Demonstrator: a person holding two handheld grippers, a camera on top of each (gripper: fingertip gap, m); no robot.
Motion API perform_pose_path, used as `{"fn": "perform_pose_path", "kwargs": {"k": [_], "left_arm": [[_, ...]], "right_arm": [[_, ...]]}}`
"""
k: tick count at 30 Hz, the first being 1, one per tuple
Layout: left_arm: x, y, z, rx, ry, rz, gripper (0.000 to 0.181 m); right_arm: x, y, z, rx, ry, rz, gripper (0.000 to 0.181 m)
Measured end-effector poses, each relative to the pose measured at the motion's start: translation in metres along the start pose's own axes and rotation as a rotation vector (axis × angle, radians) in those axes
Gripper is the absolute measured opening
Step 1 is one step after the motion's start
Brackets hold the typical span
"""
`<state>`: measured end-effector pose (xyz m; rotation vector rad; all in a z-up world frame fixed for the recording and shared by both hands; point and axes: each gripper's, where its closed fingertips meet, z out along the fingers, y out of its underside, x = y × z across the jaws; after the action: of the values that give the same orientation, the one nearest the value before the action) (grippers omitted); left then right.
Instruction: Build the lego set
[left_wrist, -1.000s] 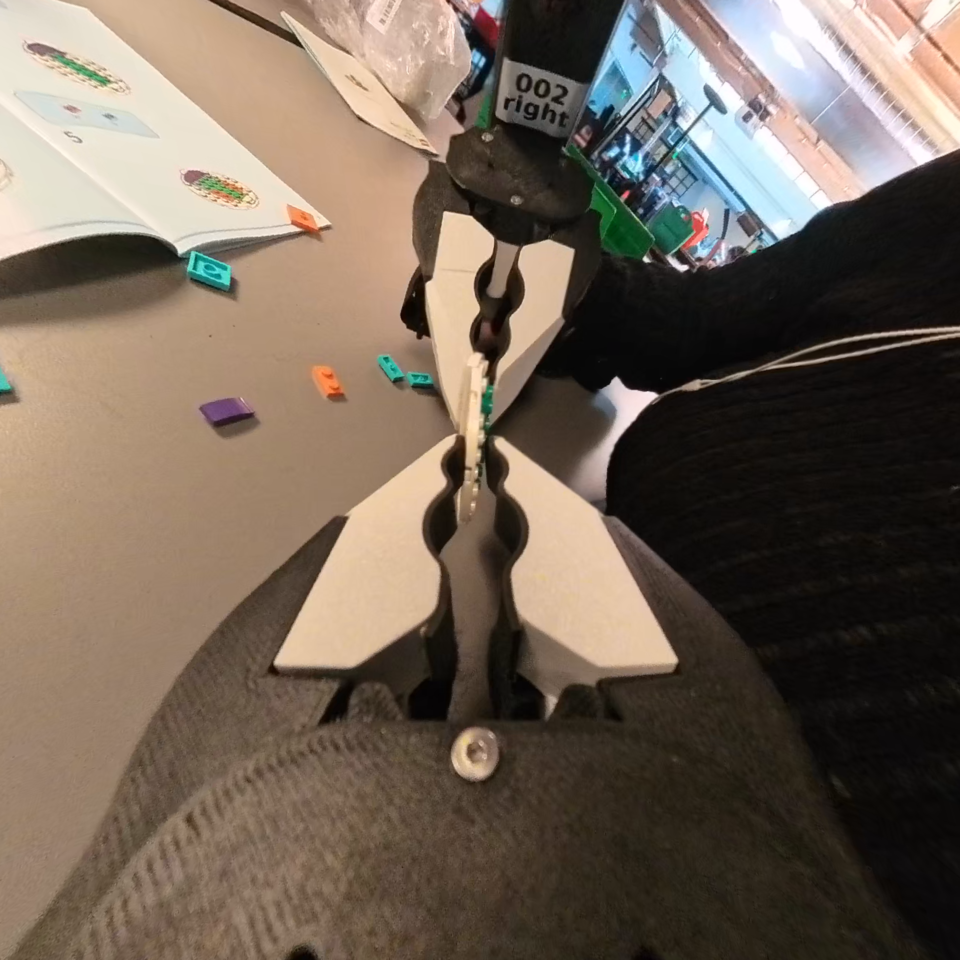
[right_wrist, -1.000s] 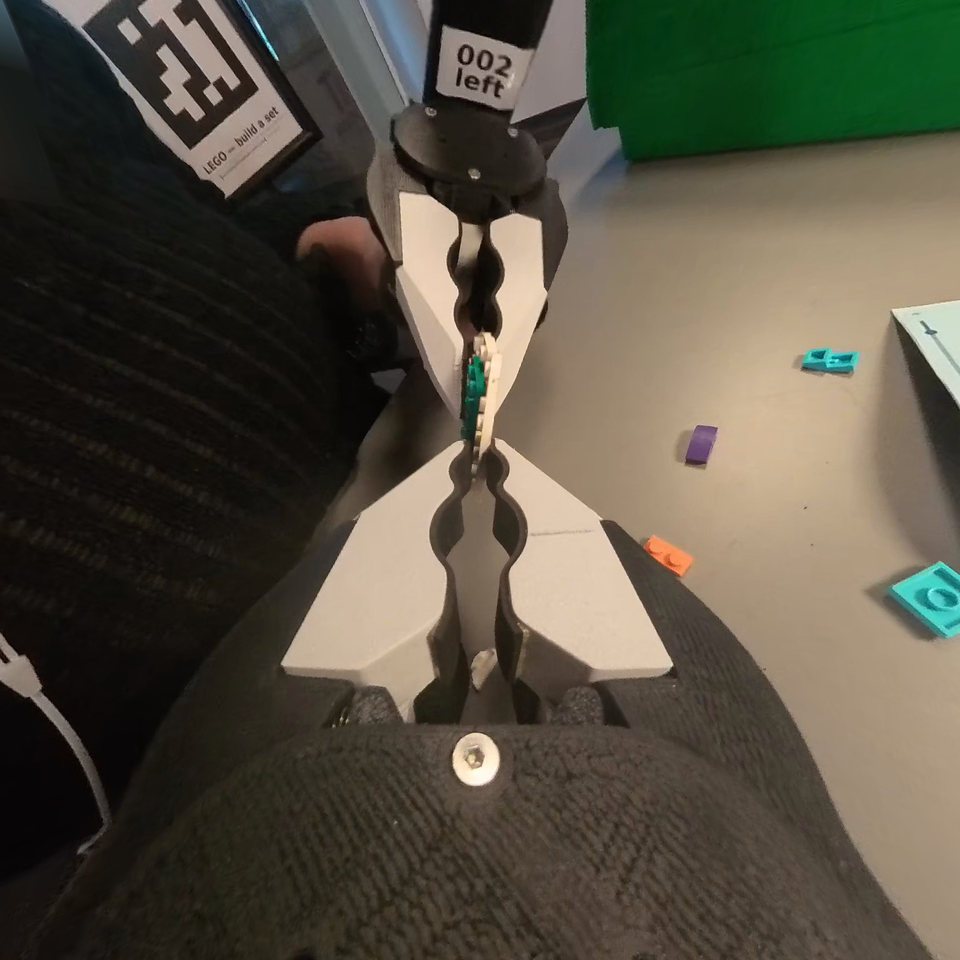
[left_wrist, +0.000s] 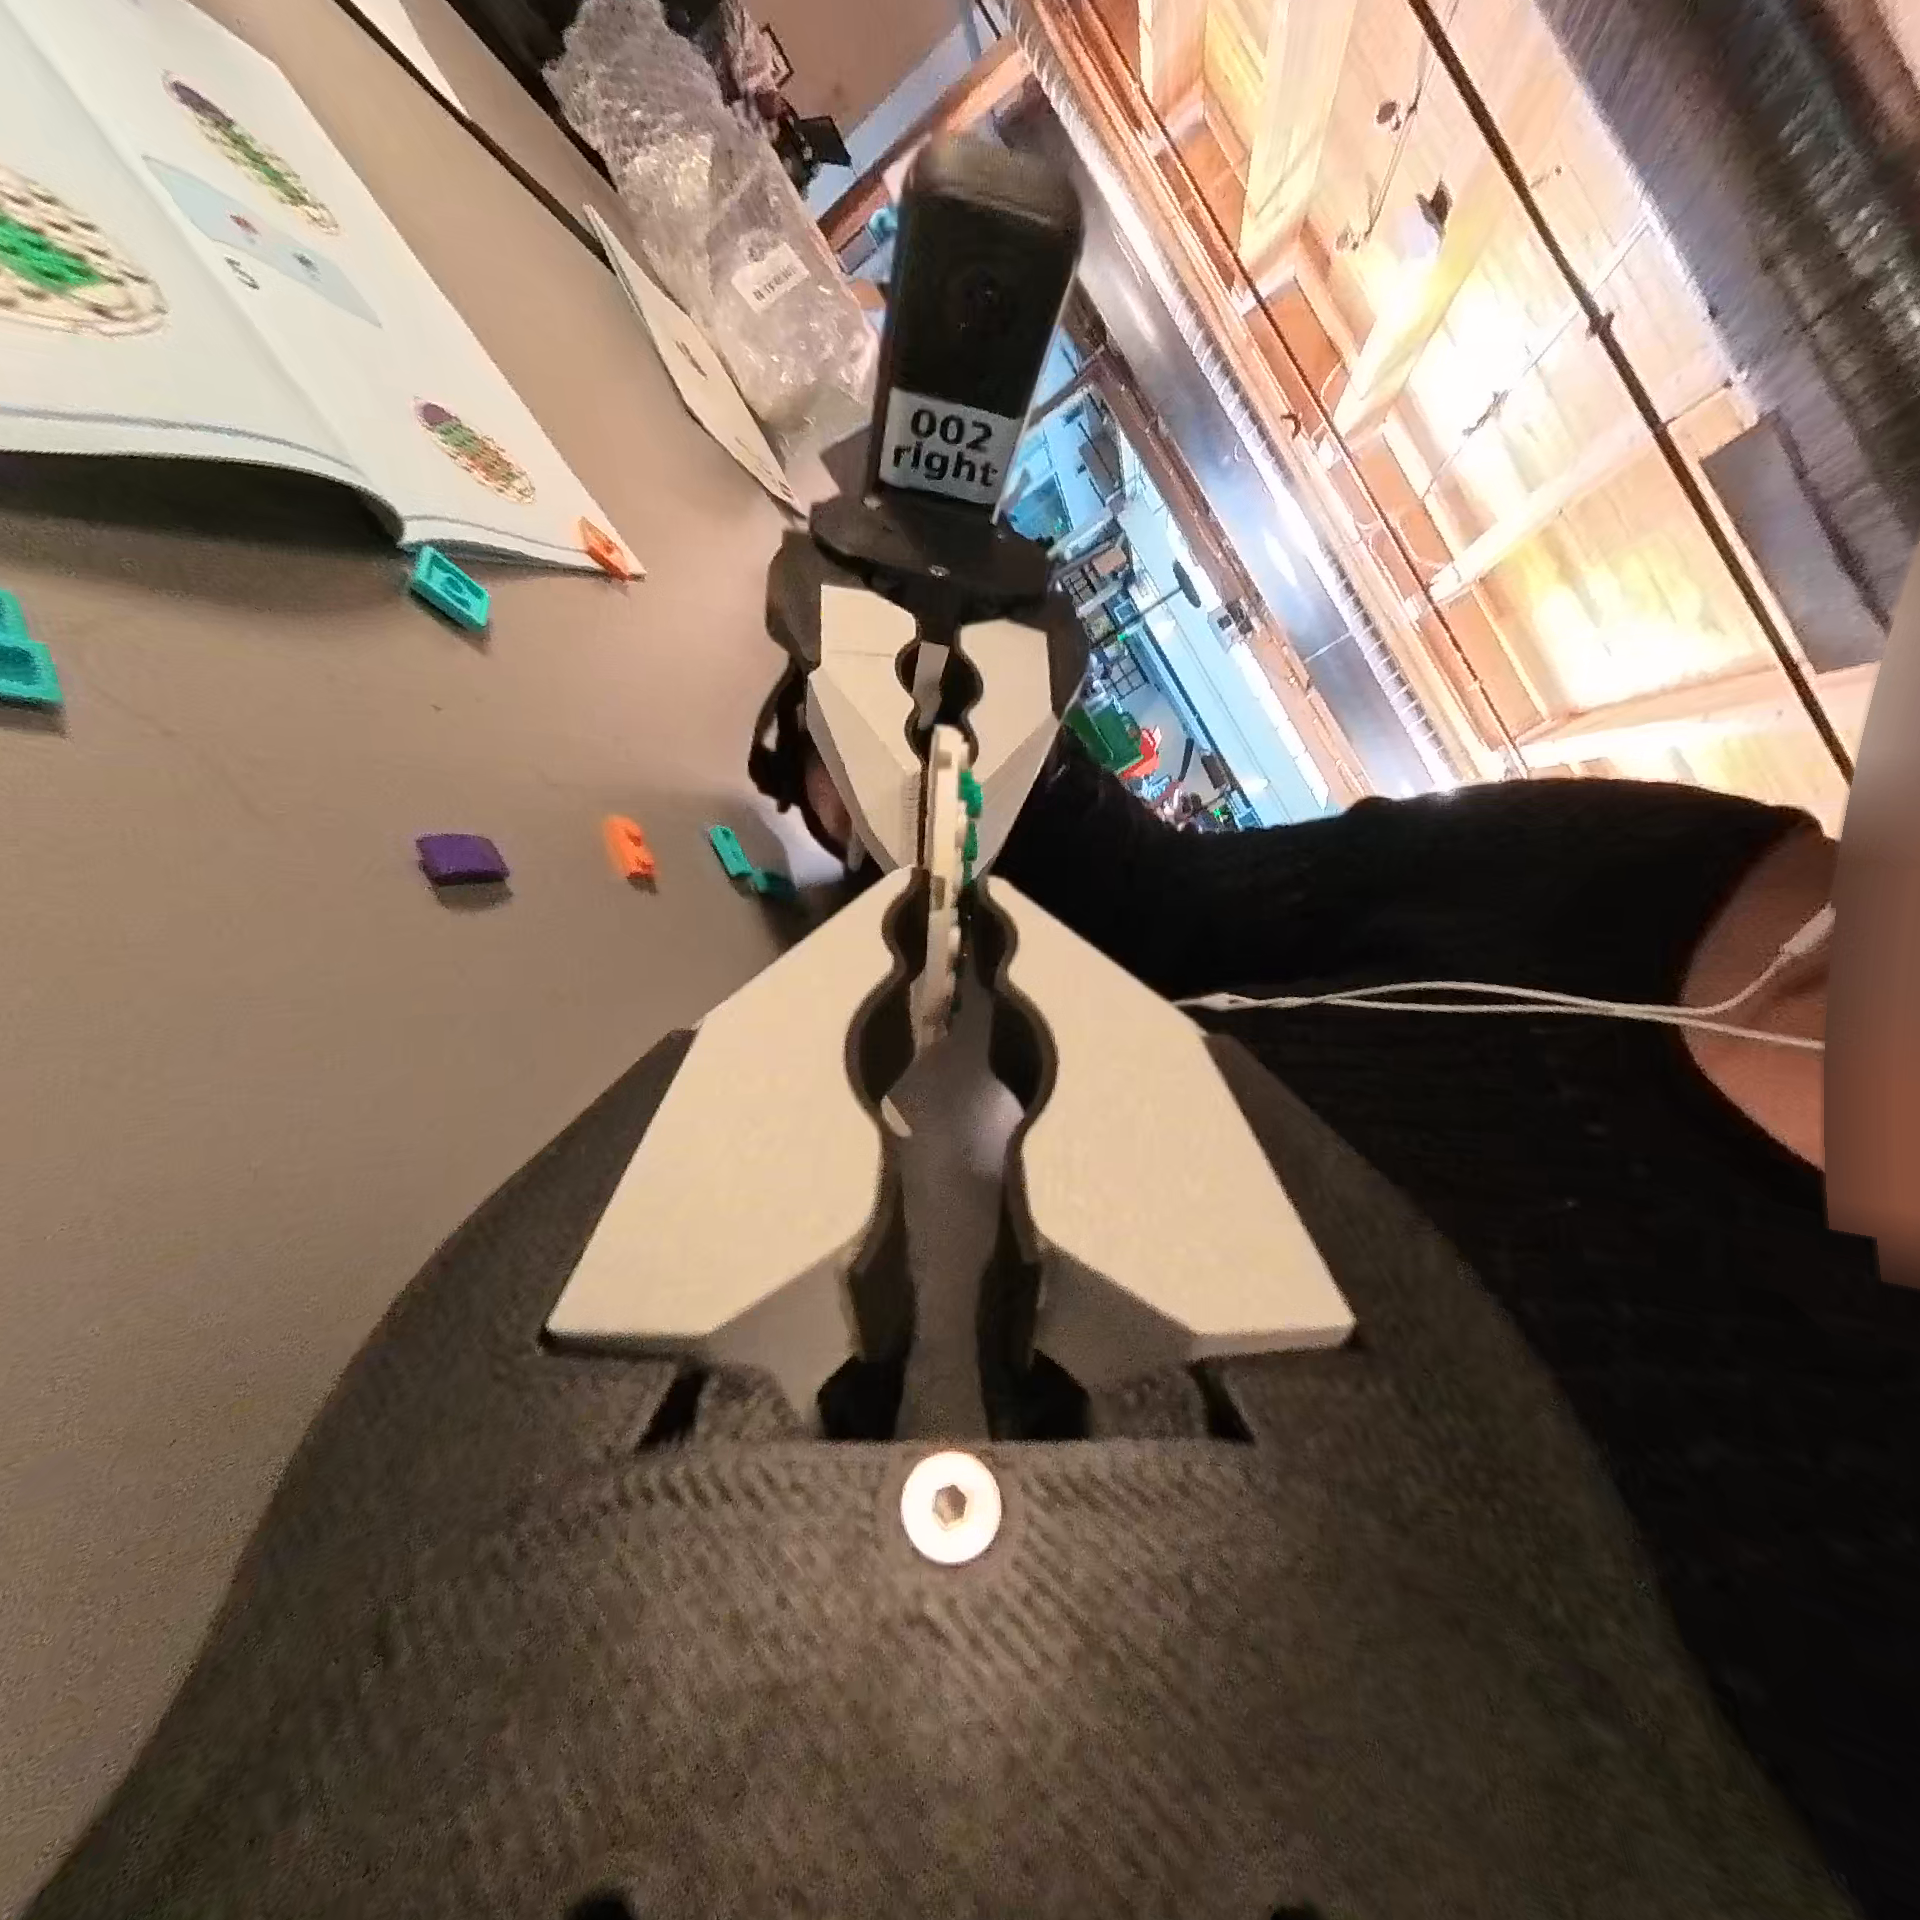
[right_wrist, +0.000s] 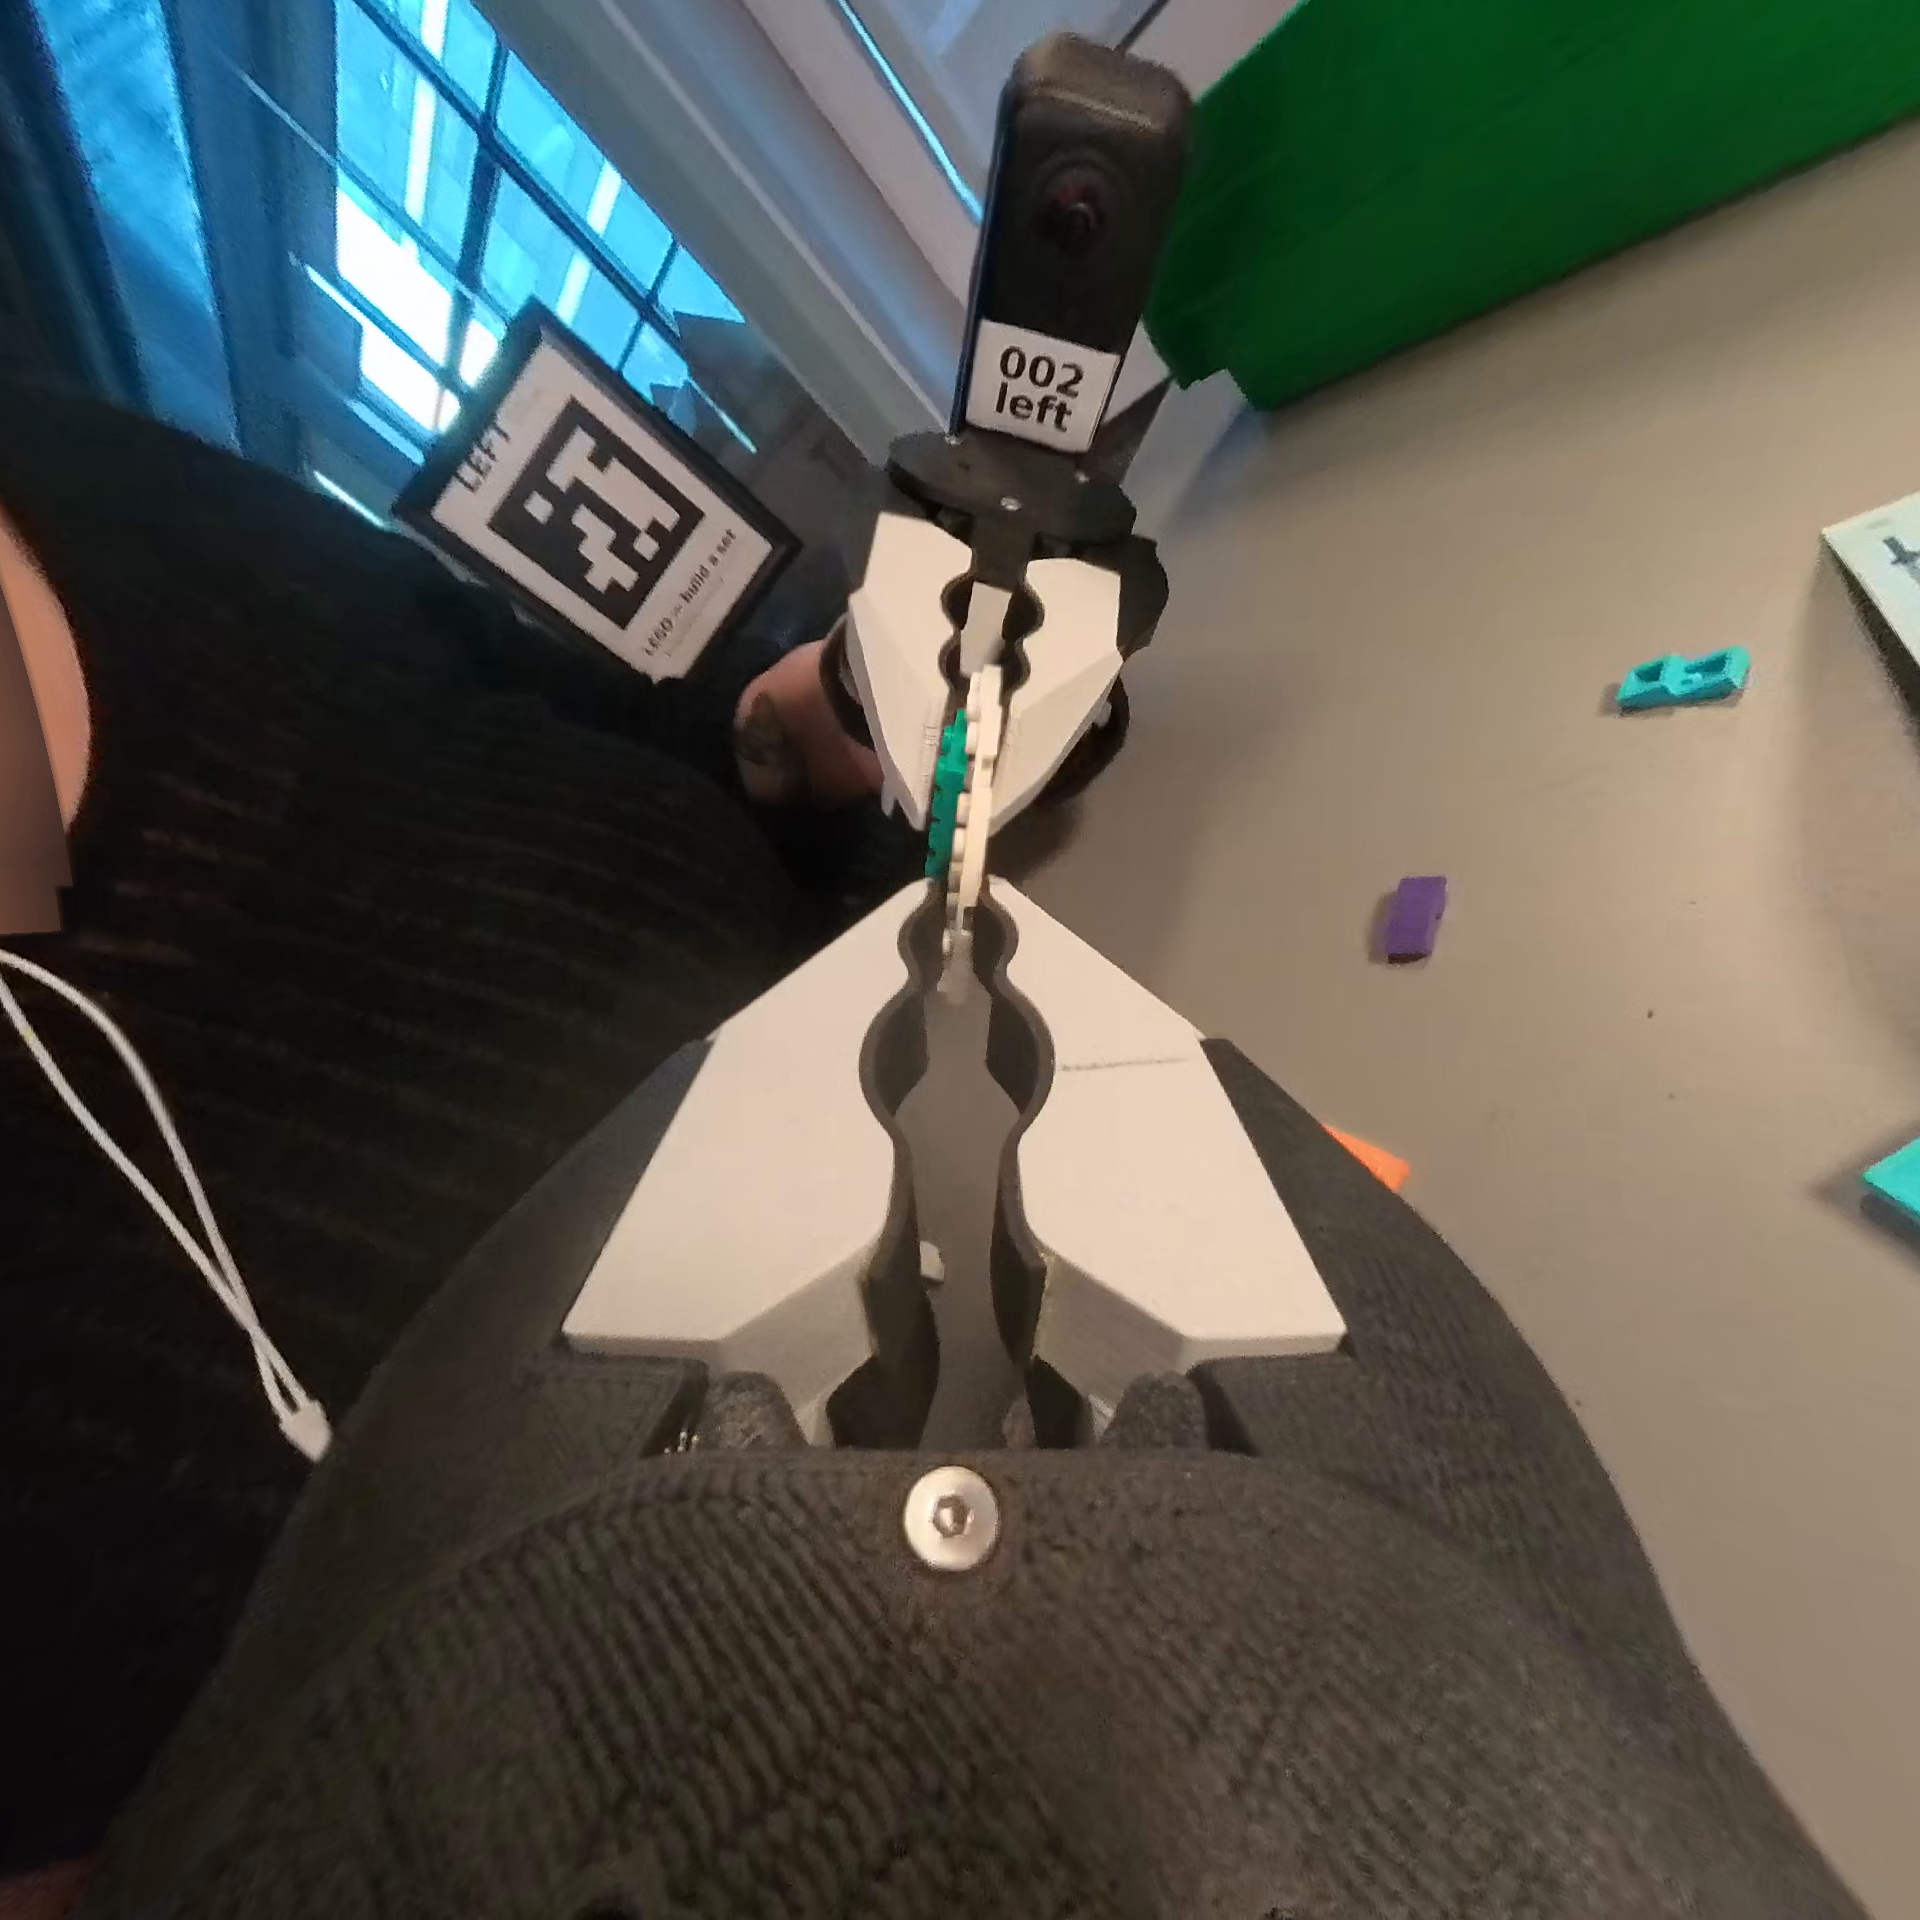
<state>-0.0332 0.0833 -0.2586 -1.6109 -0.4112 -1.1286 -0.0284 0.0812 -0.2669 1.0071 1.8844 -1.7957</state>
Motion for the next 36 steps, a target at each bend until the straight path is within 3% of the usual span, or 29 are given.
{"fn": "perform_pose_path", "kwargs": {"k": [5, 10, 23, 36], "left_arm": [[-0.005, -0.011, -0.003, 0.083, 0.013, -0.099, 0.006], [-0.008, -0.02, -0.008, 0.158, -0.016, -0.086, 0.006], [-0.01, -0.031, -0.008, 0.208, -0.141, 0.102, 0.007], [0.003, -0.036, -0.006, 0.252, -0.03, 0.099, 0.007]], "right_arm": [[0.006, -0.008, 0.001, 0.088, -0.031, 0.116, 0.004], [0.011, -0.016, 0.004, 0.168, -0.013, 0.2, 0.003], [0.016, -0.027, 0.003, 0.352, -0.084, 0.427, 0.003], [0.005, -0.033, -0.001, 0.366, -0.097, 0.259, 0.003]]}}
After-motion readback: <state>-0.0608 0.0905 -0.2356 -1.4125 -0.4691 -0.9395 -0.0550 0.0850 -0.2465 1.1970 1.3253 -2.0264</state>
